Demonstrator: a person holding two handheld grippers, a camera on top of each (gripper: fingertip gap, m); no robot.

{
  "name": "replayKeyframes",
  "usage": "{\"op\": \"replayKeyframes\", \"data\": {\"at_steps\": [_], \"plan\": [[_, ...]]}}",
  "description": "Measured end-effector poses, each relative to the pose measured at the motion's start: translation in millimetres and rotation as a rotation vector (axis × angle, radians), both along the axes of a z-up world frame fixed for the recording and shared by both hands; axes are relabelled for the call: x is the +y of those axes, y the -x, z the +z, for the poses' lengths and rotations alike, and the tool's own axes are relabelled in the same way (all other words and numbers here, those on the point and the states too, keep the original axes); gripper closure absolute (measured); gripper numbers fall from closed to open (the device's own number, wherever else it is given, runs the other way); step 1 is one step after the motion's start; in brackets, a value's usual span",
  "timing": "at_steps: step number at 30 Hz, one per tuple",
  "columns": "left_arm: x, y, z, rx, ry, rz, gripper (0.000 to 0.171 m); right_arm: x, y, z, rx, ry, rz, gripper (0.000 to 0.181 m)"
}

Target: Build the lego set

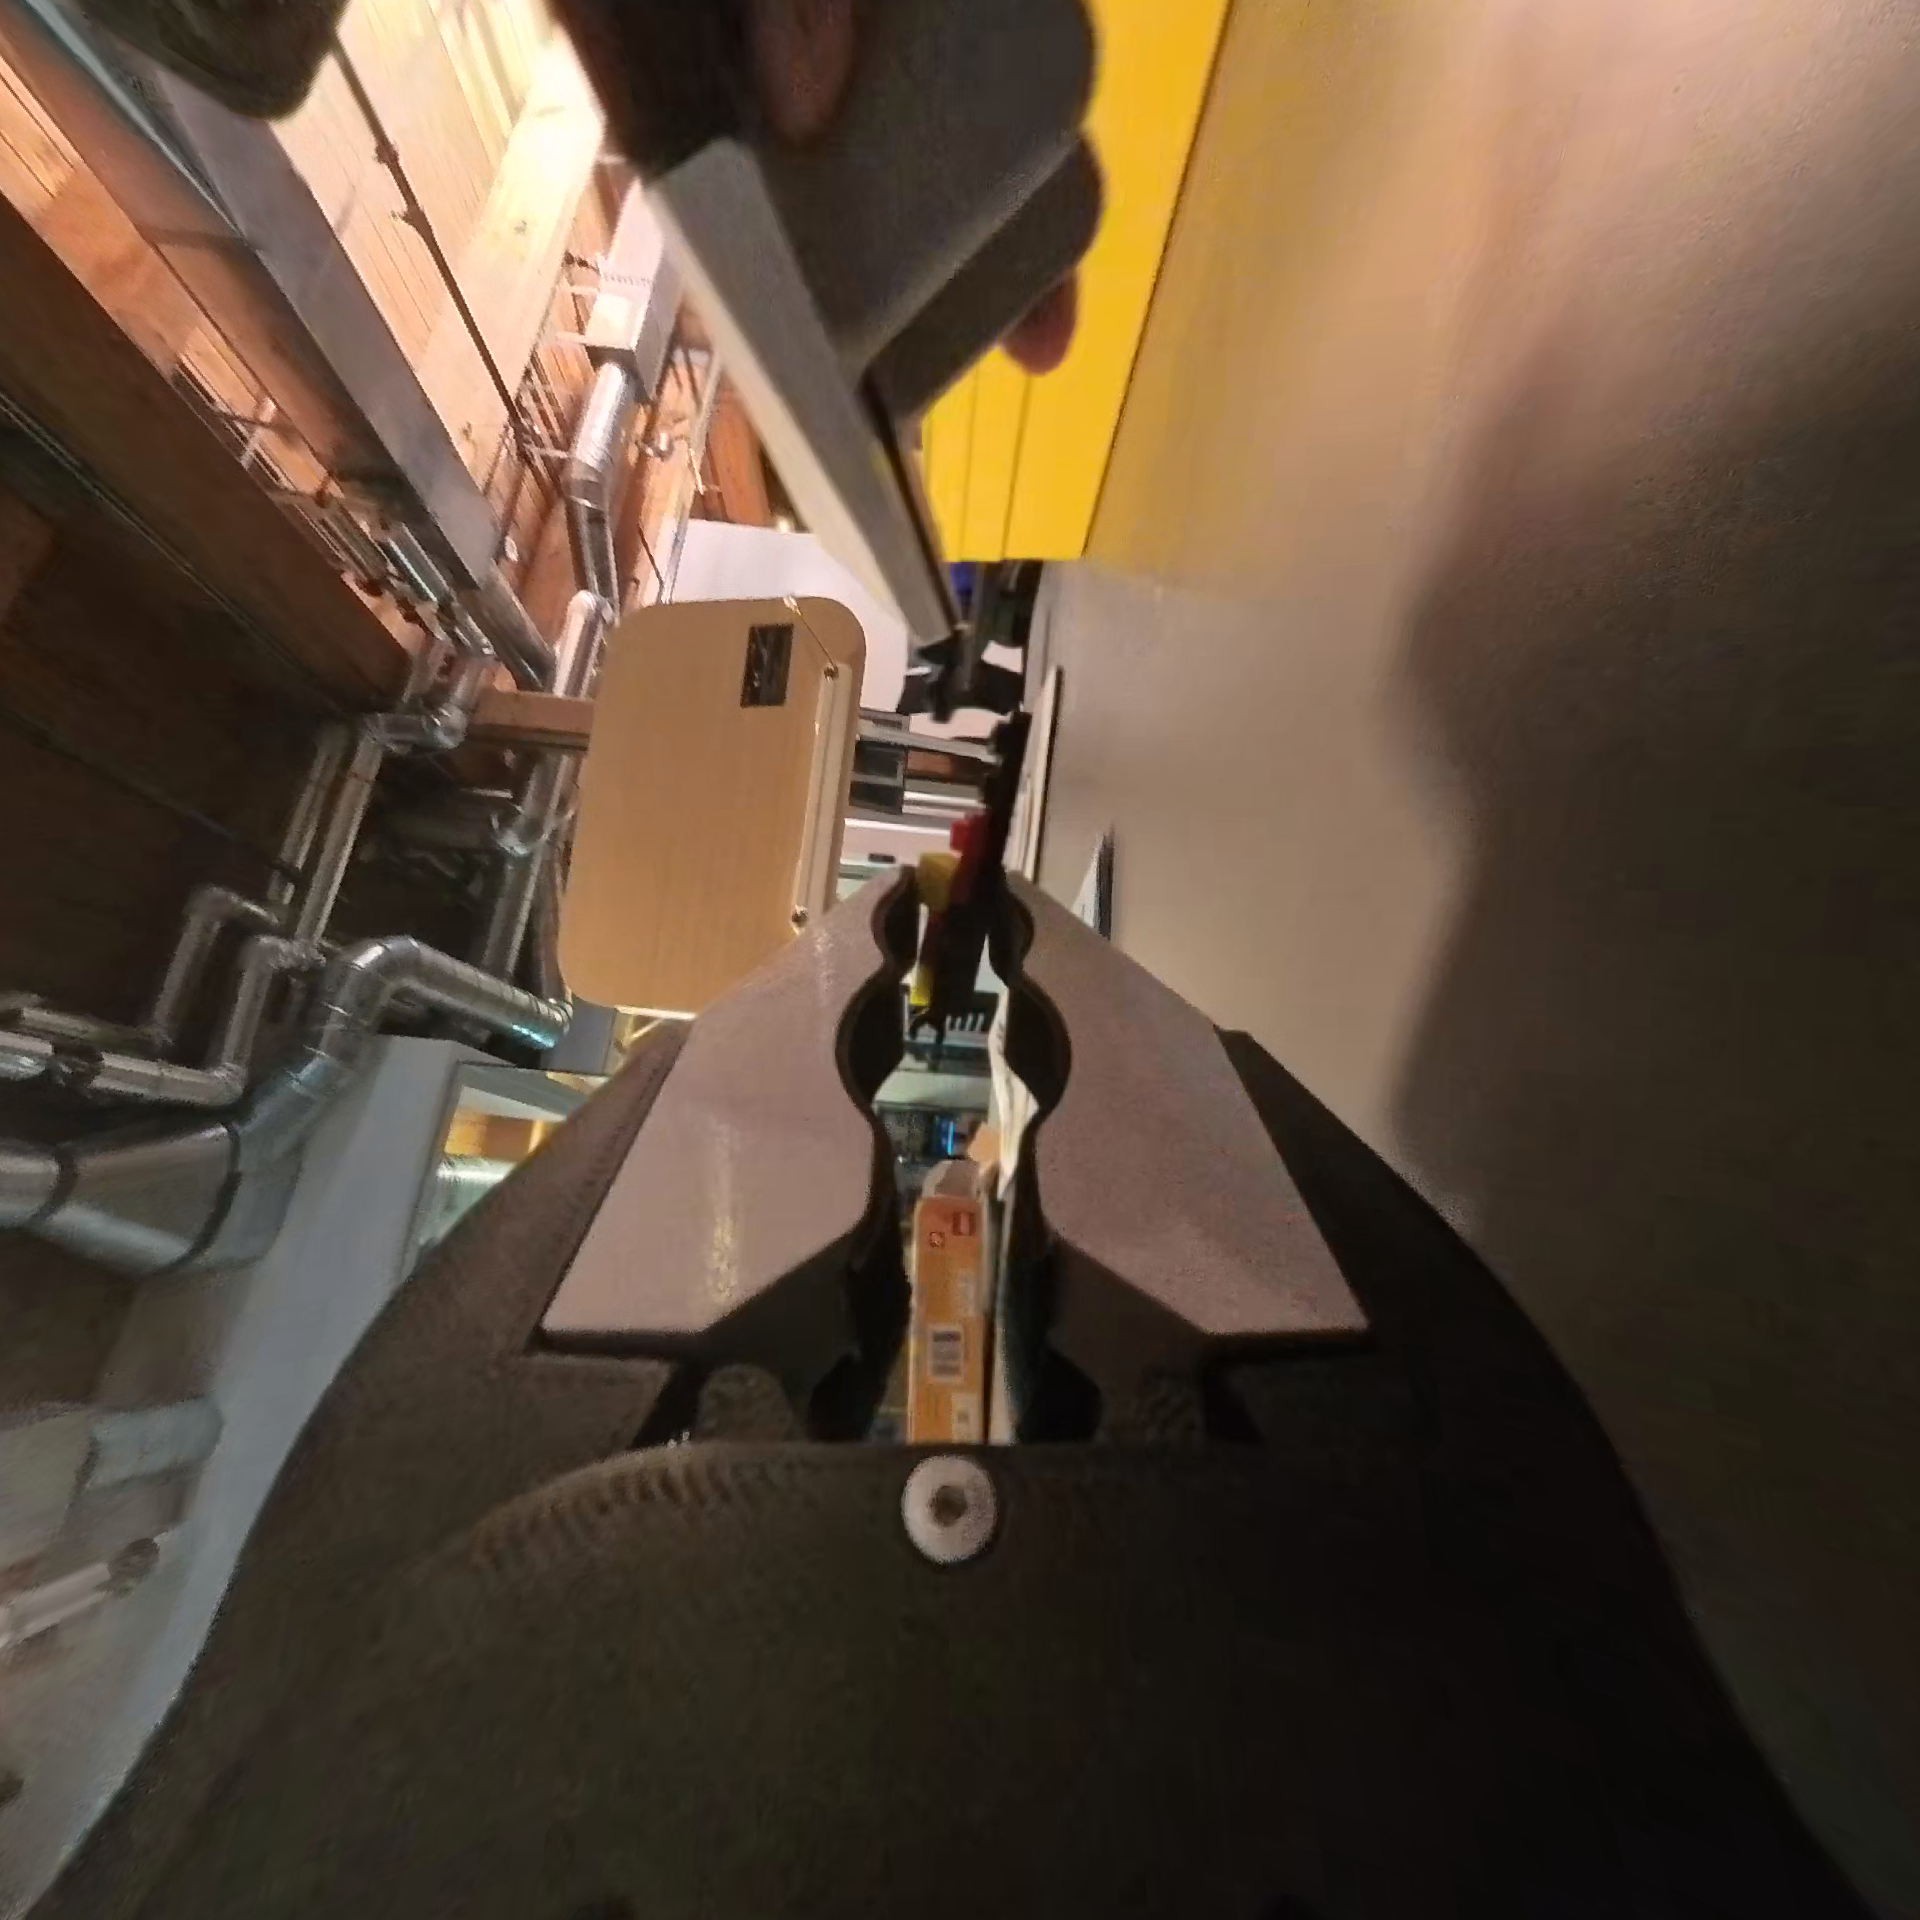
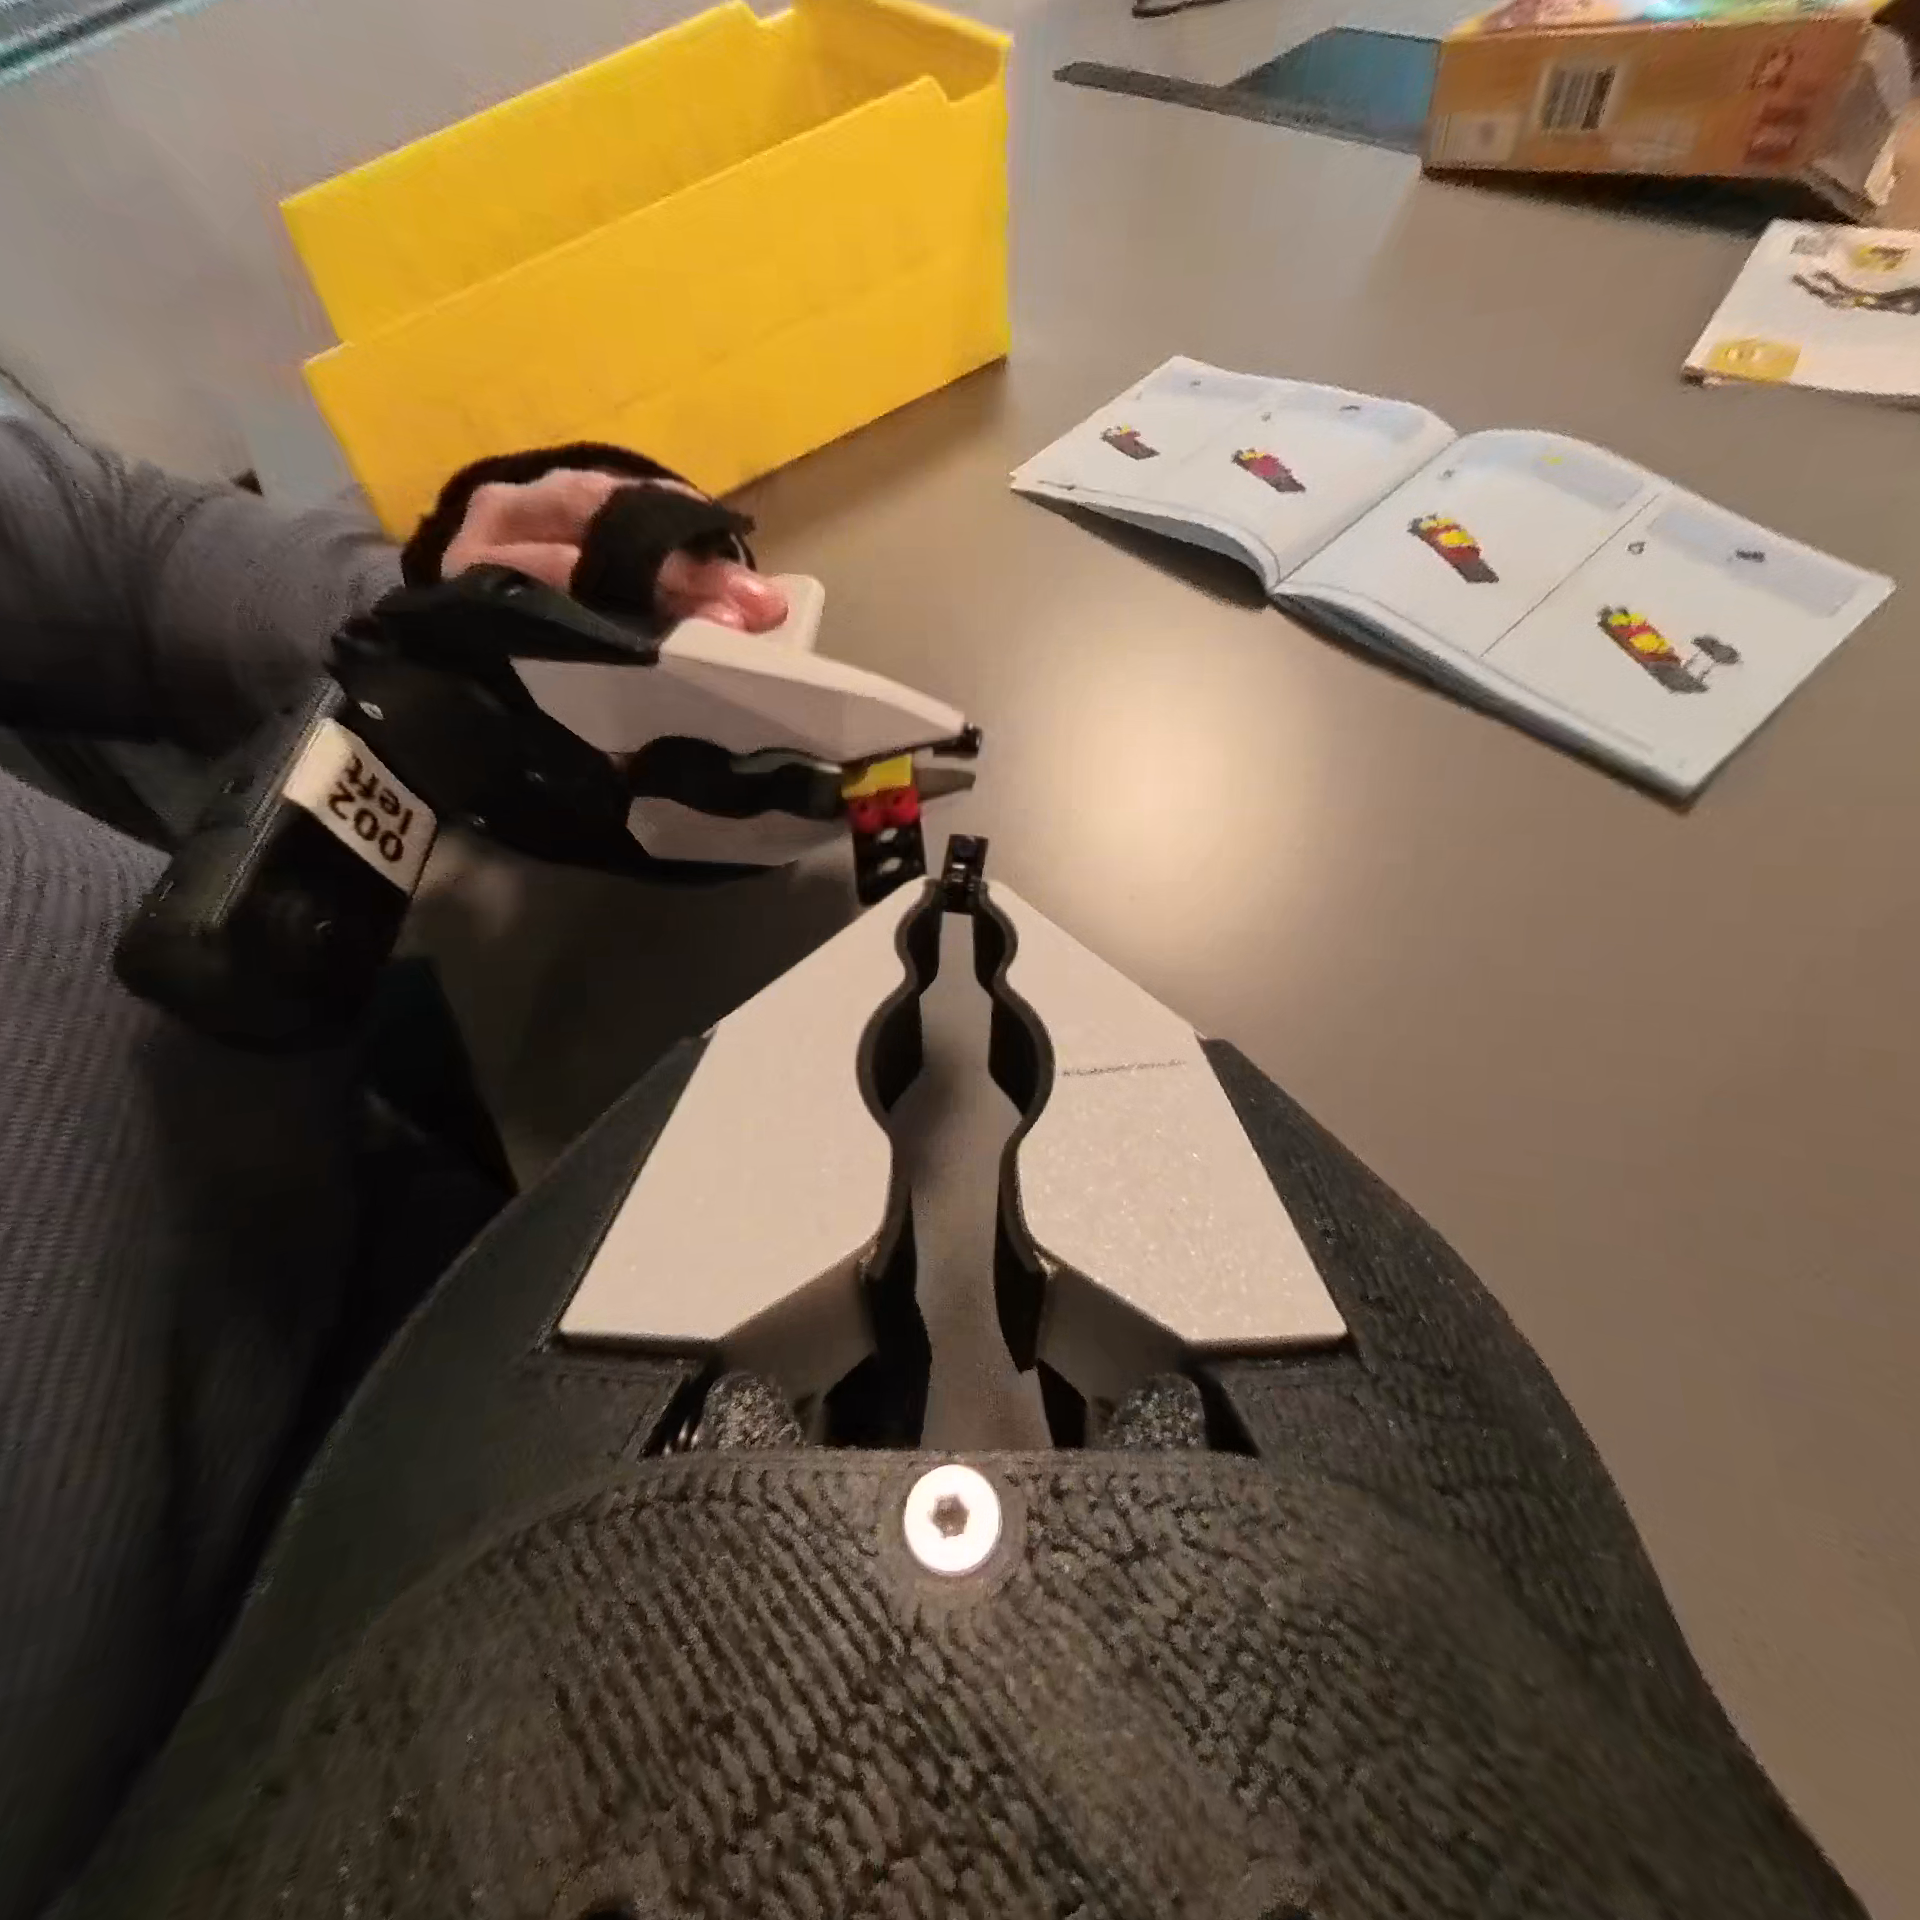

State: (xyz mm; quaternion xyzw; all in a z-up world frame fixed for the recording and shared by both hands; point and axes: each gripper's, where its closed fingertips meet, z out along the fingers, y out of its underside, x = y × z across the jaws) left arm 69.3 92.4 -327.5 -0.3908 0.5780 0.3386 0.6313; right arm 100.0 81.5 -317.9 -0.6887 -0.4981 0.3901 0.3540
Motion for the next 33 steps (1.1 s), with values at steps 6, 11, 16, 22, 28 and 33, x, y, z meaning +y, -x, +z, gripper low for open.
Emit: {"op": "replayKeyframes", "data": {"at_steps": [6, 11, 16, 22, 28, 33], "plan": [[-6, -3, 5, -0.007, -0.025, -0.025, 0.160, -17, 11, 6, -0.103, 0.003, 0.120, 0.177], [-7, -3, 9, -0.021, -0.034, -0.029, 0.160, -19, 11, 1, -0.180, -0.006, 0.130, 0.177], [-8, -3, 9, -0.026, -0.036, -0.034, 0.160, -23, 14, 0, -0.215, -0.028, 0.134, 0.177], [-10, -3, 13, -0.040, -0.048, -0.043, 0.160, -22, 13, 3, -0.213, -0.055, 0.127, 0.177], [-11, -3, 13, -0.034, -0.052, -0.047, 0.160, -23, 12, 2, -0.224, -0.069, 0.130, 0.177], [-11, -3, 13, -0.038, -0.048, -0.044, 0.160, -22, 12, 3, -0.223, -0.089, 0.118, 0.176]]}}
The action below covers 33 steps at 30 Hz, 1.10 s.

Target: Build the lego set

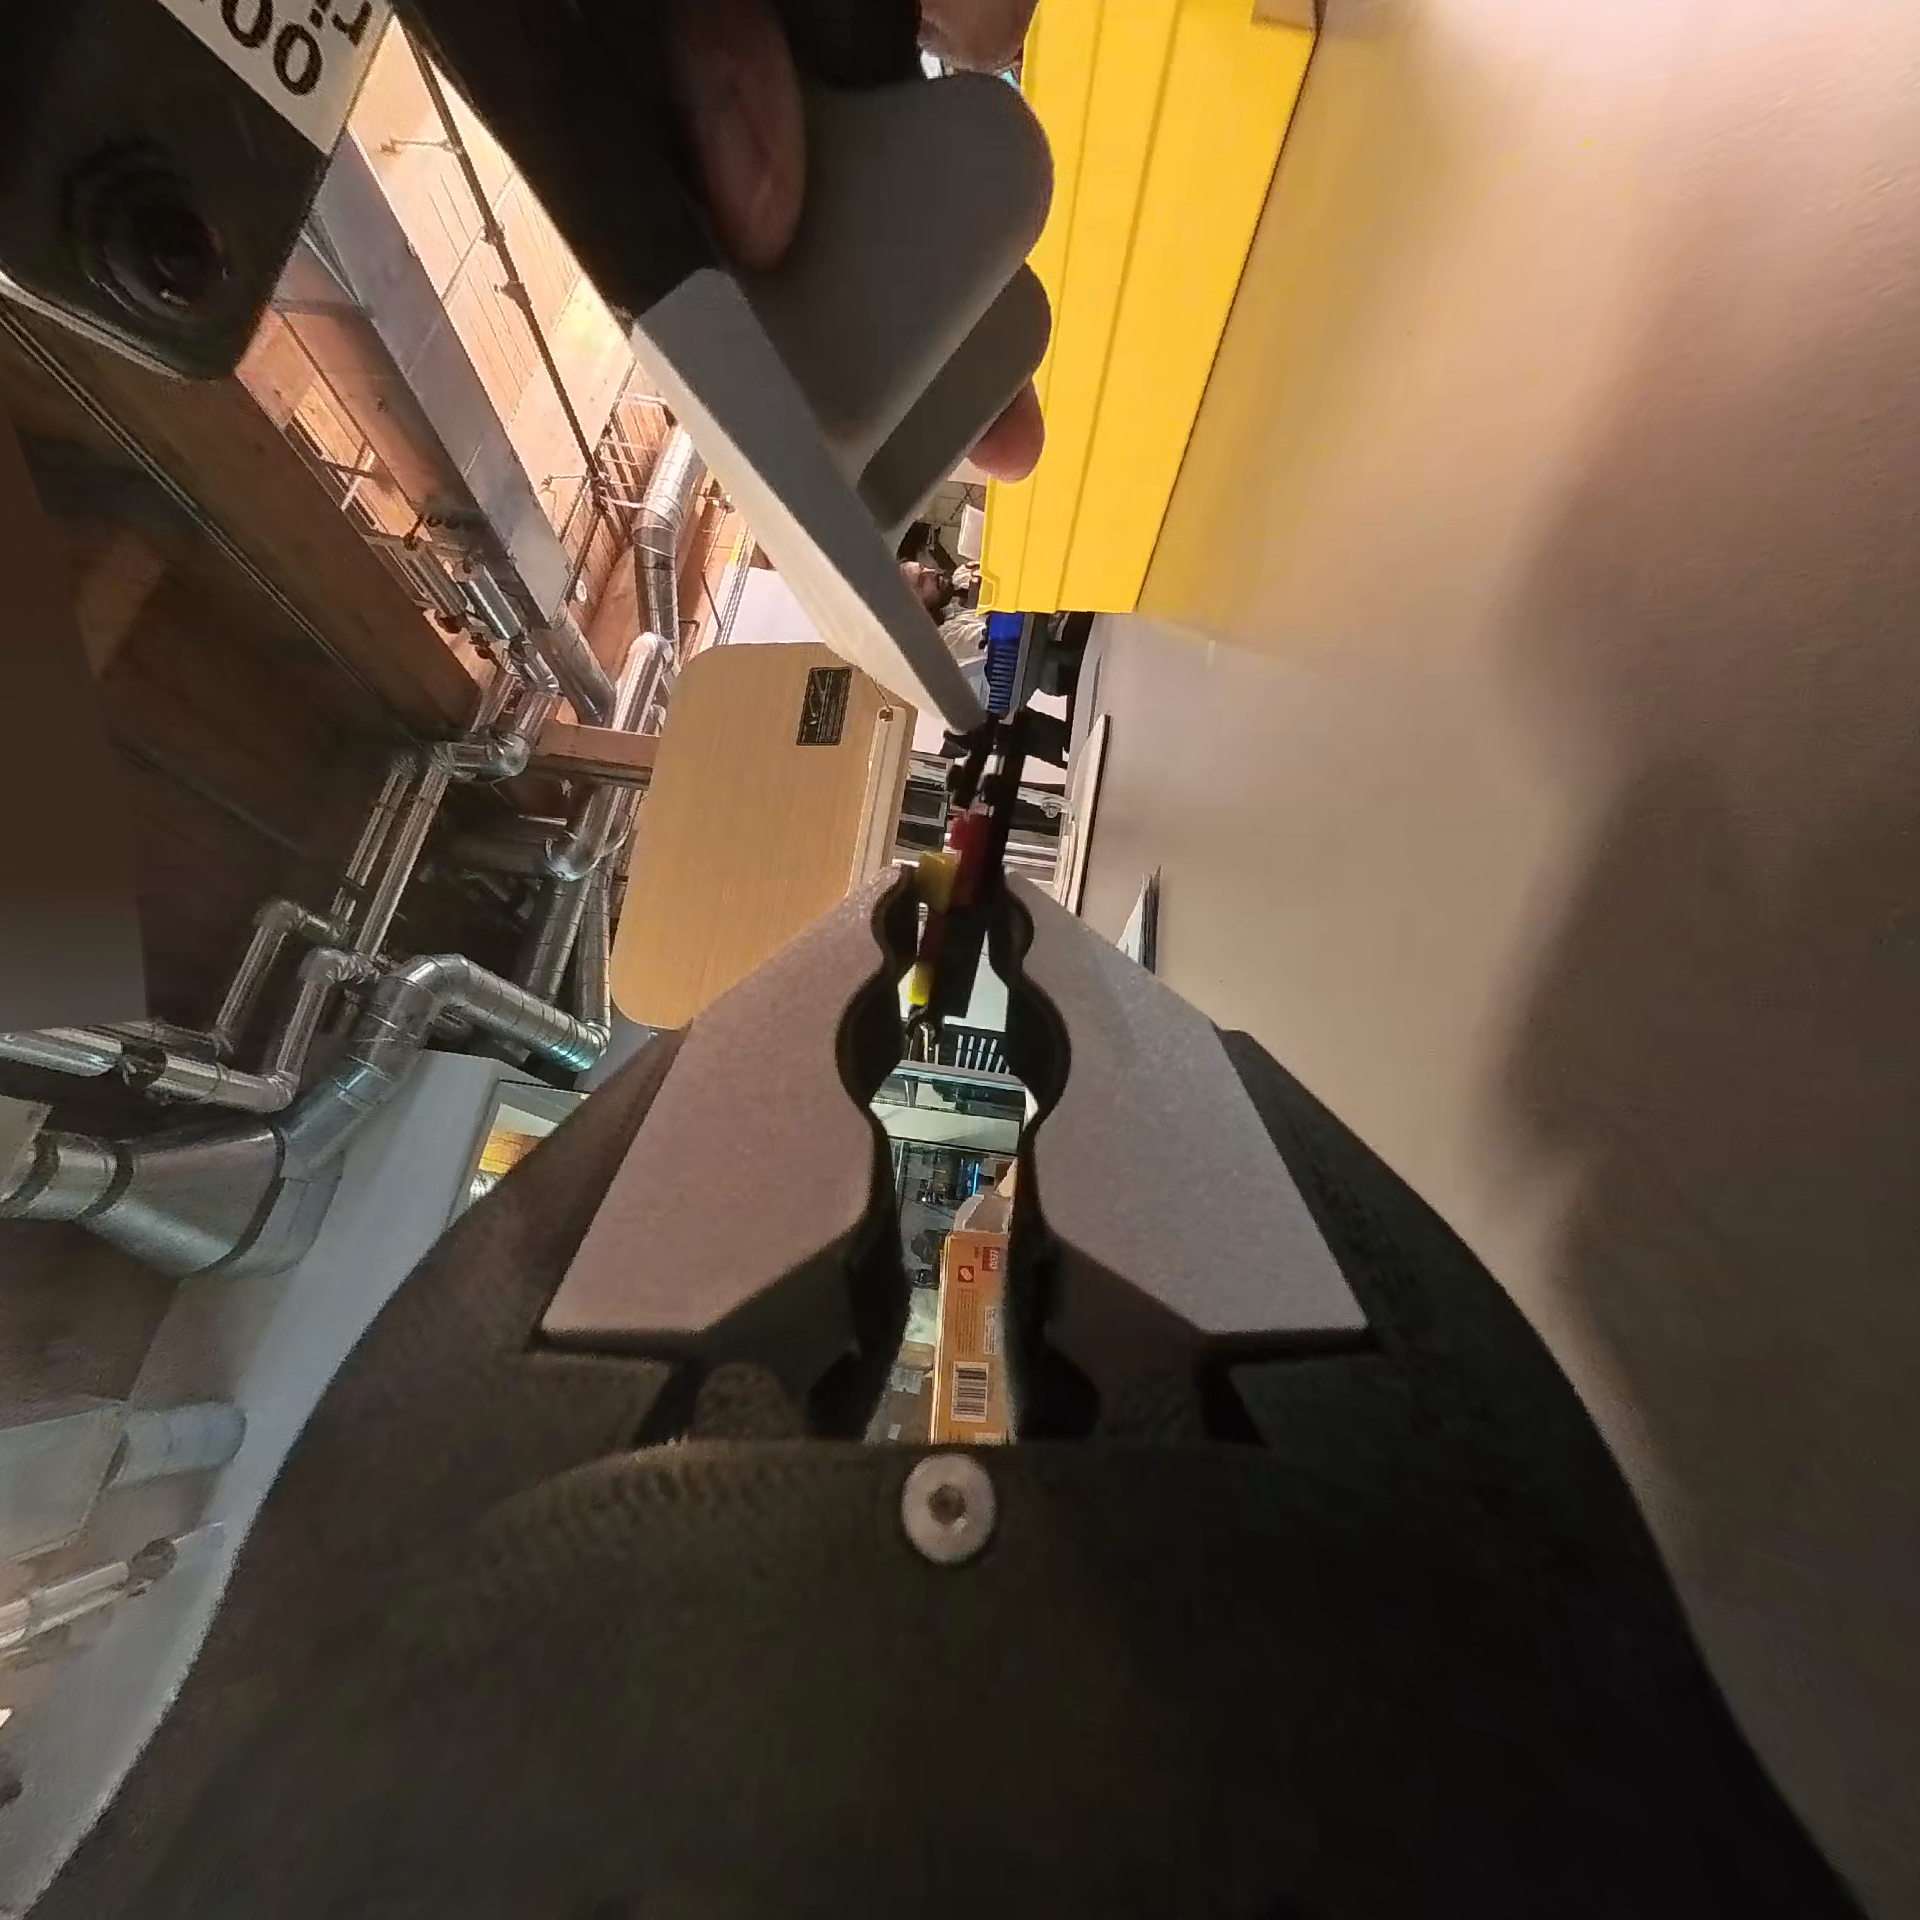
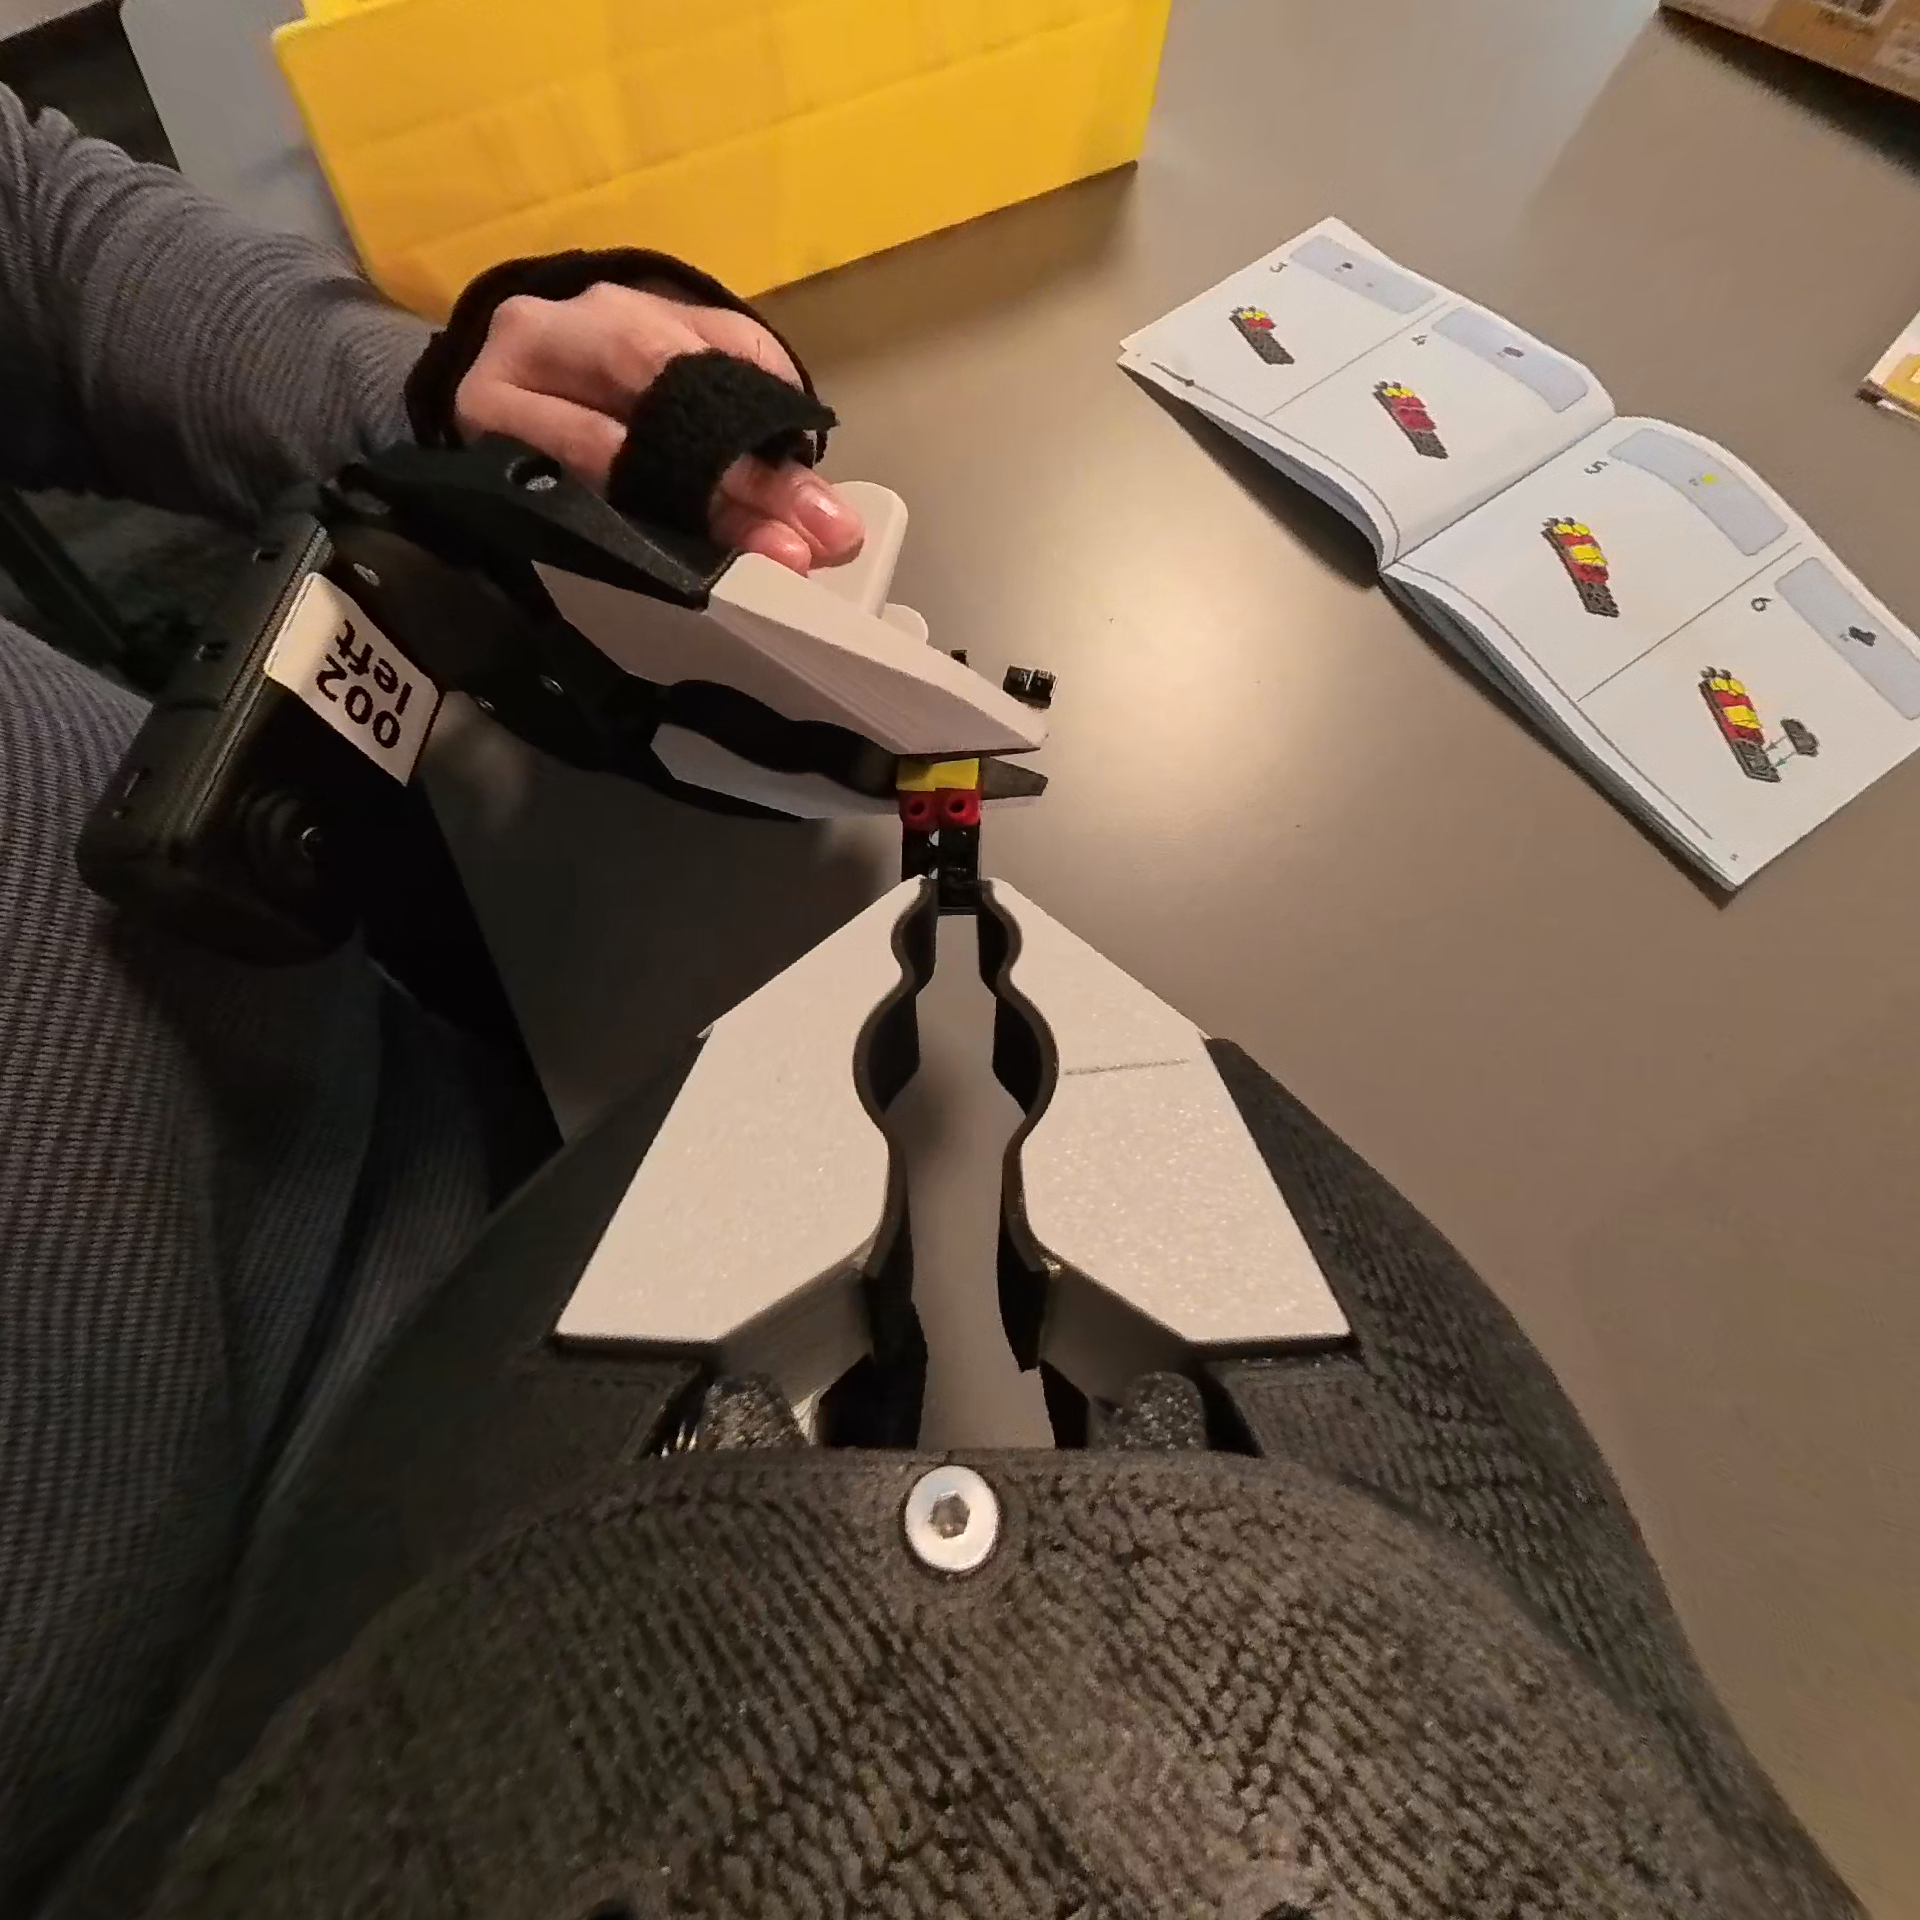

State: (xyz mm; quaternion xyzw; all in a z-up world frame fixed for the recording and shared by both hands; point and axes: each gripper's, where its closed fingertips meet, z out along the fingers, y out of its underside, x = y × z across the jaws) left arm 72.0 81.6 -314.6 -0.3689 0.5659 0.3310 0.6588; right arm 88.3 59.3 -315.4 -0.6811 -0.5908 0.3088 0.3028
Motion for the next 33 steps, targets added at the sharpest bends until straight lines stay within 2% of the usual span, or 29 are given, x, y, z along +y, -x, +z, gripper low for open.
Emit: {"op": "replayKeyframes", "data": {"at_steps": [6, 10, 12, 15, 19, 22, 27, 33], "plan": [[0, 0, 0, 0.000, 0.002, -0.001, 0.160, 0, 1, 1, 0.014, -0.006, -0.007, 0.174], [2, 2, -1, -0.005, 0.019, 0.014, 0.160, 4, 0, 10, 0.058, -0.063, -0.025, 0.165], [4, 4, -2, -0.009, 0.033, 0.026, 0.160, 5, 0, 17, 0.114, -0.150, -0.011, 0.153], [6, 6, -2, -0.024, 0.053, 0.035, 0.160, 8, -3, 22, 0.150, -0.527, 0.036, 0.130], [8, 8, -5, -0.037, 0.083, 0.046, 0.160, 6, -2, 8, -0.001, -1.170, 0.128, 0.135], [9, 8, -6, -0.045, 0.103, 0.047, 0.160, -3, 8, -8, -0.081, -1.417, 0.209, 0.141], [8, 7, -8, -0.032, 0.109, 0.048, 0.160, 5, 17, -11, -0.101, -1.501, 0.164, 0.141], [7, 7, -7, -0.044, 0.122, 0.040, 0.160, 16, 18, -9, -0.121, -1.497, 0.104, 0.159]]}}
